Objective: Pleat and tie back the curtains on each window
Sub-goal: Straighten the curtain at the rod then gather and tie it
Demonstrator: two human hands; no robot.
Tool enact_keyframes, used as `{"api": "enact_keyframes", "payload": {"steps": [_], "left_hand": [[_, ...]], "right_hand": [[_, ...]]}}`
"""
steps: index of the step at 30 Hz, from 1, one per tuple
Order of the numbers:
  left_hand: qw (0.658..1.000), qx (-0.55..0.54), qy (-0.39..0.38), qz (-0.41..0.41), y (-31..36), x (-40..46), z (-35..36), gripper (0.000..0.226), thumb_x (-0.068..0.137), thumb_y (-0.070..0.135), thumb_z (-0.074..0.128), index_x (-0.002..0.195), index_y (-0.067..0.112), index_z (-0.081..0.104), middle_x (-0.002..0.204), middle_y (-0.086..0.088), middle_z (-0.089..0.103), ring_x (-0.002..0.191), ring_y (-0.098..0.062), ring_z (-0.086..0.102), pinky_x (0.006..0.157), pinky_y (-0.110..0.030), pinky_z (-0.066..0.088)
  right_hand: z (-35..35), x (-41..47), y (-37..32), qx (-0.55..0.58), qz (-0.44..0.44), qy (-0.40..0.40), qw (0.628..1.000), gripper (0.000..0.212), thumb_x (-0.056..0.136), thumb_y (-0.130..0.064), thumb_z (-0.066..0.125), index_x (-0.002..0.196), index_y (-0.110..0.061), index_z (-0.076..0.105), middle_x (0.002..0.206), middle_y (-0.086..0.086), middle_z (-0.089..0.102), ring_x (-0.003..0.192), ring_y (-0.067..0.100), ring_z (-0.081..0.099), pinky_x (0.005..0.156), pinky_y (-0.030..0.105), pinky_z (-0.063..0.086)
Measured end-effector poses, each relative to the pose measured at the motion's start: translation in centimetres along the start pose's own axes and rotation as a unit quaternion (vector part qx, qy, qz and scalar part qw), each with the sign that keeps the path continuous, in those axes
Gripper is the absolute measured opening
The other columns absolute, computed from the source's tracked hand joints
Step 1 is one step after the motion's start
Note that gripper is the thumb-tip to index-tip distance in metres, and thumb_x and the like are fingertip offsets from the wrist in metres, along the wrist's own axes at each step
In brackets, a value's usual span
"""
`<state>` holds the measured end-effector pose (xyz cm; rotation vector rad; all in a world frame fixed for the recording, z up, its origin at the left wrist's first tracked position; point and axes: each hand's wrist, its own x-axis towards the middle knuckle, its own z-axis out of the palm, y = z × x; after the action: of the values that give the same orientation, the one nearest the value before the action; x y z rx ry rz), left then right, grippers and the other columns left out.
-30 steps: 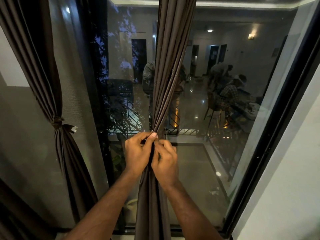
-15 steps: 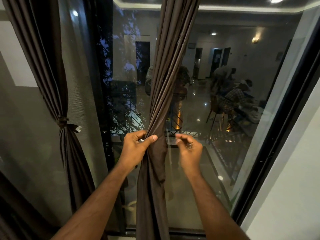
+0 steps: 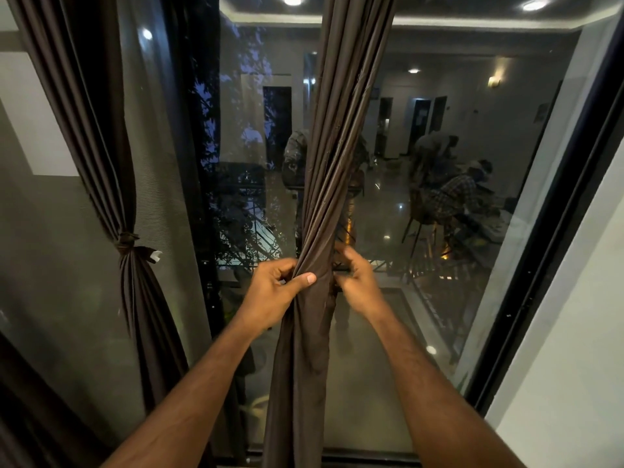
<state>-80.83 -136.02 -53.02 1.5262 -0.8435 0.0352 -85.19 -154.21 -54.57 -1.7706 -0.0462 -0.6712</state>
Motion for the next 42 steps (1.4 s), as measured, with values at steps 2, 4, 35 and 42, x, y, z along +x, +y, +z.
{"api": "enact_keyframes", "payload": {"steps": [2, 4, 35, 42], "left_hand": [[0.999, -0.029, -0.028, -0.016, 0.4, -0.3, -0.2, 0.01, 0.09, 0.005, 0.07, 0.091, -0.005, 0.072, 0.085, -0.011, 0.074, 0.08, -0.023, 0.071, 0.075, -0.034, 0.059], [0.997, -0.057, -0.048, -0.032, 0.6, -0.5, -0.6, 0.018, 0.088, 0.007, 0.069, 0.097, -0.009, 0.071, 0.09, -0.011, 0.075, 0.085, -0.02, 0.071, 0.08, -0.031, 0.059], [0.964, 0.219, 0.14, -0.057, 1.2, 1.5, -0.5, 0.038, 0.077, 0.037, 0.084, 0.064, 0.012, 0.058, 0.058, 0.002, 0.057, 0.056, -0.011, 0.054, 0.057, -0.027, 0.045], [0.94, 0.185, 0.224, -0.178, 1.9, 2.5, 1.8, 0.034, 0.069, 0.033, 0.09, 0.061, 0.014, 0.062, 0.059, 0.001, 0.063, 0.06, -0.018, 0.06, 0.06, -0.03, 0.05]], "right_hand": [[-0.5, 0.2, -1.2, 0.063, 0.044, -0.086, 0.993, 0.051, 0.084, 0.016, 0.059, 0.122, -0.016, 0.07, 0.113, -0.004, 0.075, 0.107, 0.012, 0.07, 0.083, 0.028, 0.058], [-0.9, 0.4, -2.0, 0.106, 0.083, -0.164, 0.977, 0.039, 0.075, 0.008, 0.06, 0.102, -0.016, 0.077, 0.098, 0.0, 0.078, 0.092, 0.015, 0.073, 0.077, 0.028, 0.056], [-3.6, 0.5, -5.3, 0.011, 0.208, -0.128, 0.97, 0.041, 0.108, -0.038, 0.044, 0.072, -0.019, 0.05, 0.056, -0.002, 0.033, 0.047, 0.013, 0.031, 0.052, 0.028, 0.028], [1.5, -2.5, -5.5, 0.245, 0.246, -0.077, 0.935, 0.036, 0.109, -0.028, 0.041, 0.085, -0.014, 0.064, 0.084, 0.006, 0.069, 0.083, 0.021, 0.07, 0.074, 0.043, 0.056]]}}
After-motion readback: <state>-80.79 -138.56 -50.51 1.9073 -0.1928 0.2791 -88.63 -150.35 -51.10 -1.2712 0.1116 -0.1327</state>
